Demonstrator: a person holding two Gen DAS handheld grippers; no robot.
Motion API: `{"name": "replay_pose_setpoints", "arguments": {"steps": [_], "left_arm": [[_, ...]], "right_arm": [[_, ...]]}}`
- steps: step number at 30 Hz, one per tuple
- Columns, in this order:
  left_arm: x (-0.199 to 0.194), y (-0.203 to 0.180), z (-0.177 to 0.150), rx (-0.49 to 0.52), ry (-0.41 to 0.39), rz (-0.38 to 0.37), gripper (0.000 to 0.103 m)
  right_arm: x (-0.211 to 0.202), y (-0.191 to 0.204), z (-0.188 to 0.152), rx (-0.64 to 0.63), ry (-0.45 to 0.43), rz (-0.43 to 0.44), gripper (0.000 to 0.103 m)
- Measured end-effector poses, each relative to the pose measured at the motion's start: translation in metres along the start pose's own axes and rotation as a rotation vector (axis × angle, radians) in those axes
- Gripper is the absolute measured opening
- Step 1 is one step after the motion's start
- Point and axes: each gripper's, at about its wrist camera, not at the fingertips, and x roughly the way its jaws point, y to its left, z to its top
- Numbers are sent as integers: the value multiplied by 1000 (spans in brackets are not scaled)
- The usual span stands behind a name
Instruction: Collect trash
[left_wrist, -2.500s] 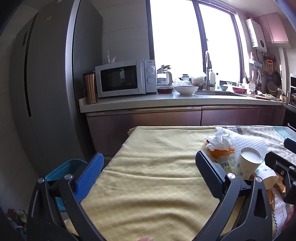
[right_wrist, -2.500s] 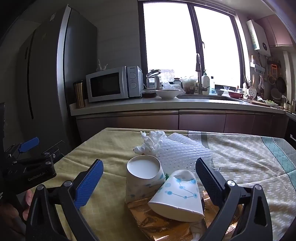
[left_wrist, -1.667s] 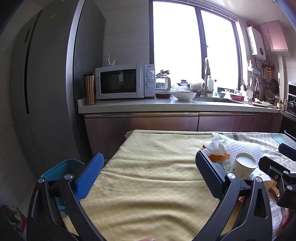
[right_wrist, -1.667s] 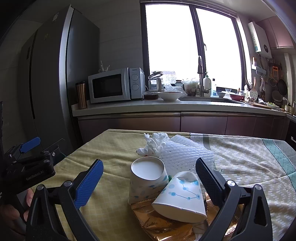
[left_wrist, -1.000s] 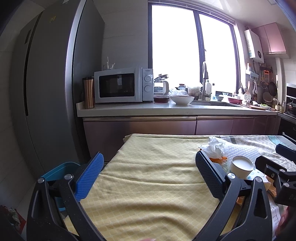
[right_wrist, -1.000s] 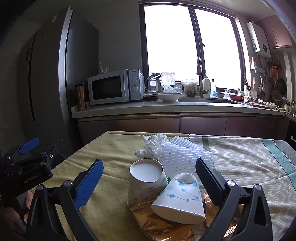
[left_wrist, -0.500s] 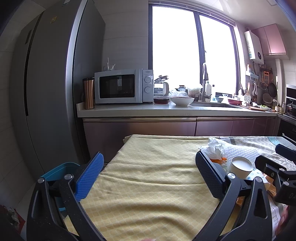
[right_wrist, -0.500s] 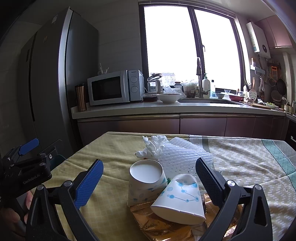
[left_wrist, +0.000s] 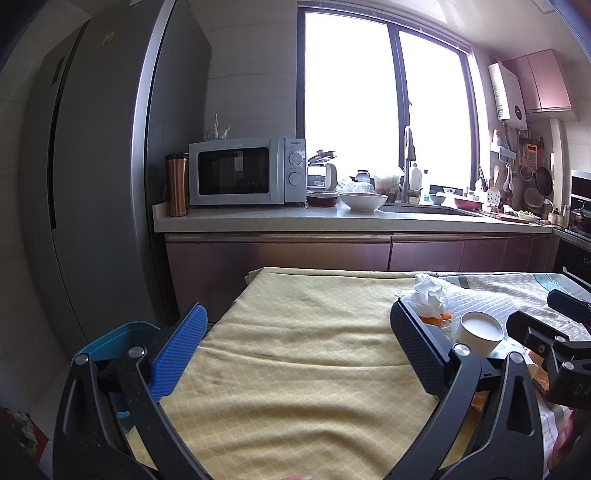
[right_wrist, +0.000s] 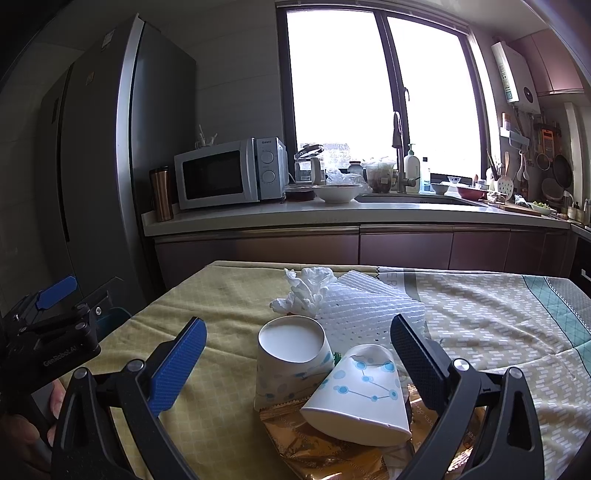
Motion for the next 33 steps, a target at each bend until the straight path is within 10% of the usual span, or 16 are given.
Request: {"name": "replay_pose_setpoints", "arguments": {"steps": [22,33], "left_arm": [[3,-3,-2,2,22,-13,98],[16,-30,-7,64,106,-192,98]], "right_arm": [[1,-9,-6,13,17,14,96],[7,-31,-14,49,73,-1,96]]}}
